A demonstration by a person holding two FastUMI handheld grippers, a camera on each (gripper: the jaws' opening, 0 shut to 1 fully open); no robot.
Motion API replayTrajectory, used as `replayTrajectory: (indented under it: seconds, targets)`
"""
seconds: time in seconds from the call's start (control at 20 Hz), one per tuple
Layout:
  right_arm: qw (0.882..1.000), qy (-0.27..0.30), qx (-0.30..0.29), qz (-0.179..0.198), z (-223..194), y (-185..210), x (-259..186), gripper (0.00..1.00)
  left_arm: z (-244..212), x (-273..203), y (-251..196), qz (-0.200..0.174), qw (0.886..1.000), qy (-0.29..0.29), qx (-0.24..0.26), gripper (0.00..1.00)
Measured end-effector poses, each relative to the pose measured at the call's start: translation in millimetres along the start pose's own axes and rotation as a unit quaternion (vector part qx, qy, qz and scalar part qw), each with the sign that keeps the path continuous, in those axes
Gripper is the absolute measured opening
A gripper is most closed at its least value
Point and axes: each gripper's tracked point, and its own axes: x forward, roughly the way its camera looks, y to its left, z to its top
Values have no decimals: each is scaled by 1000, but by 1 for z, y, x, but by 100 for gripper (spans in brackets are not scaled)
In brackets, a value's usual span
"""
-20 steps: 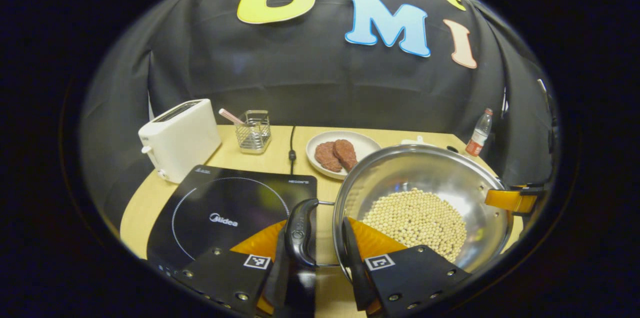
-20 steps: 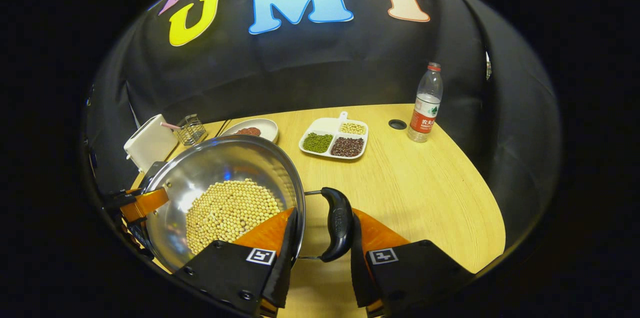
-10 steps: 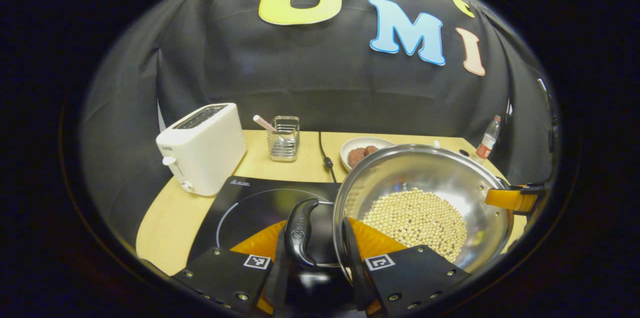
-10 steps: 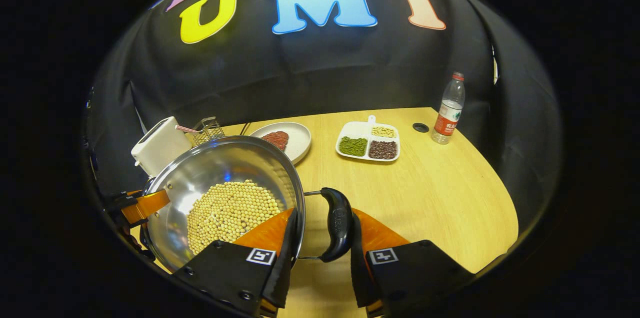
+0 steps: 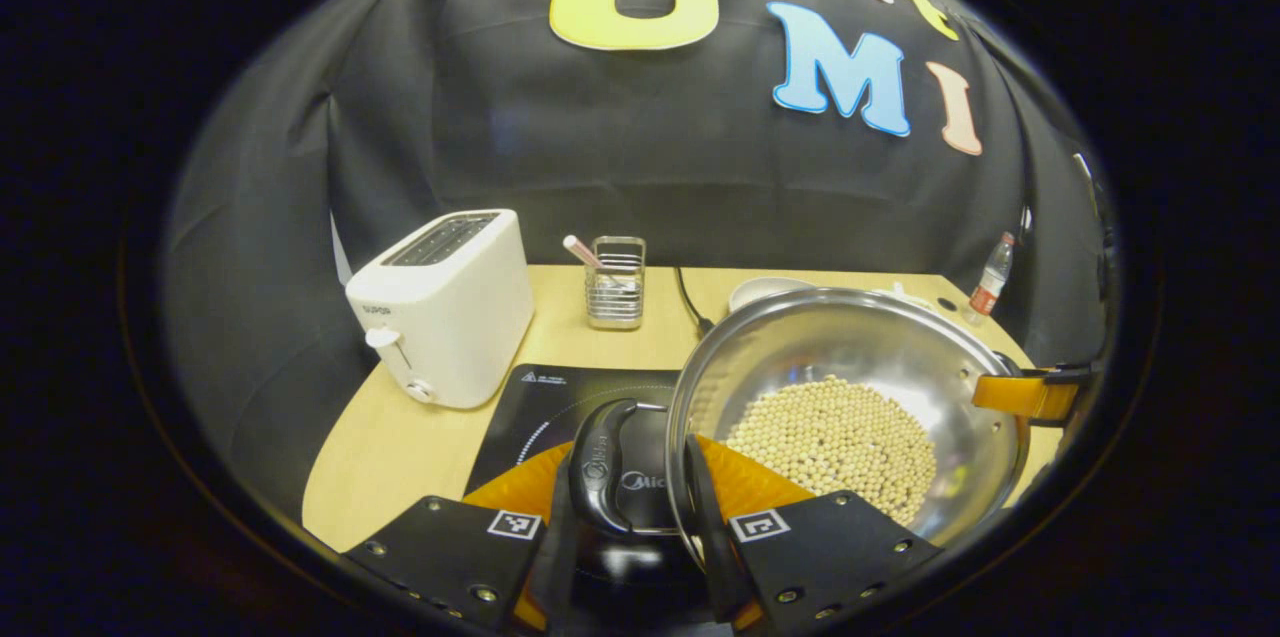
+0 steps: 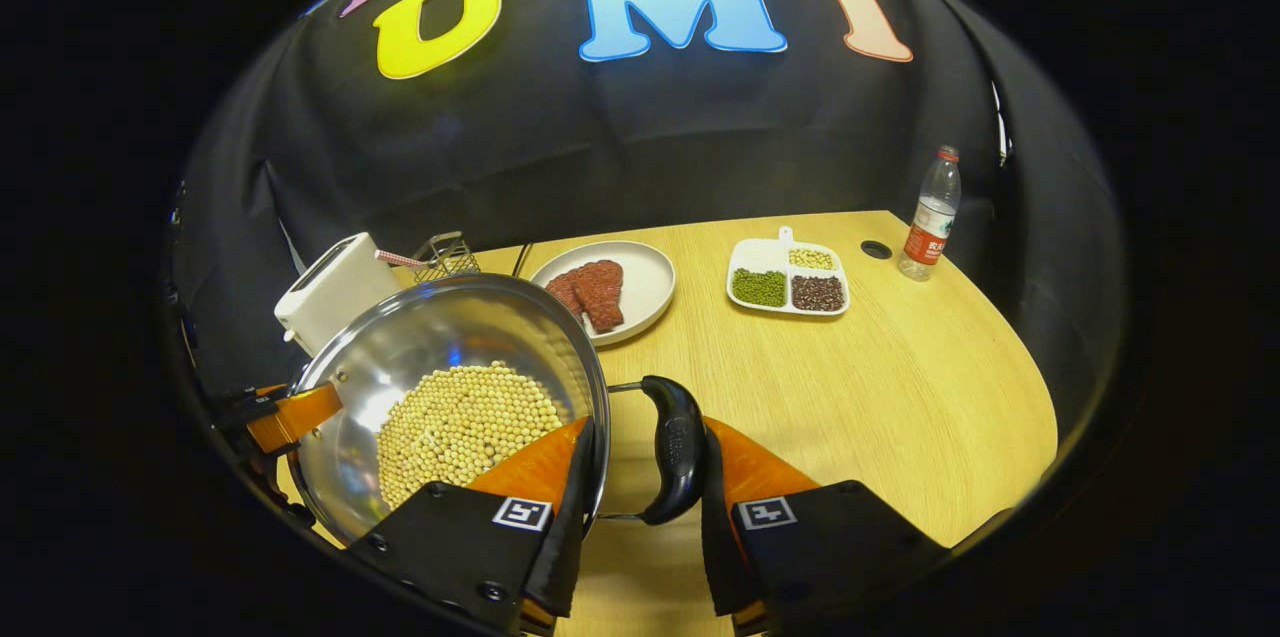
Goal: First push the handle of the pot to place it horizontally, then grasp the pot with both hands and set it on the induction cooktop.
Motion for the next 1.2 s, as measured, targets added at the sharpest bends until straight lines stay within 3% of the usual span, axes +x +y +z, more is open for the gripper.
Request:
replayTrajectory:
  seconds: [0.1,0.25,0.3,0.65,0.7,1.2]
  targets:
    - [1000,-2,2,1,0,12,1,50,1,1,12,1,1000,-3,1,53]
    - [1000,1,3,4,-4,28,3,53,0,3,30,5,1000,-4,2,53]
    - [1000,2,2,5,-4,32,6,50,0,4,36,6,1000,-5,2,56]
    - [1000,10,1,14,-8,65,15,53,-3,7,71,12,1000,-2,0,53]
    - [1000,11,1,16,-10,68,16,53,-4,8,76,13,1000,-1,0,56]
    - [999,21,2,25,-22,90,27,53,-24,22,105,16,1000,5,-14,53]
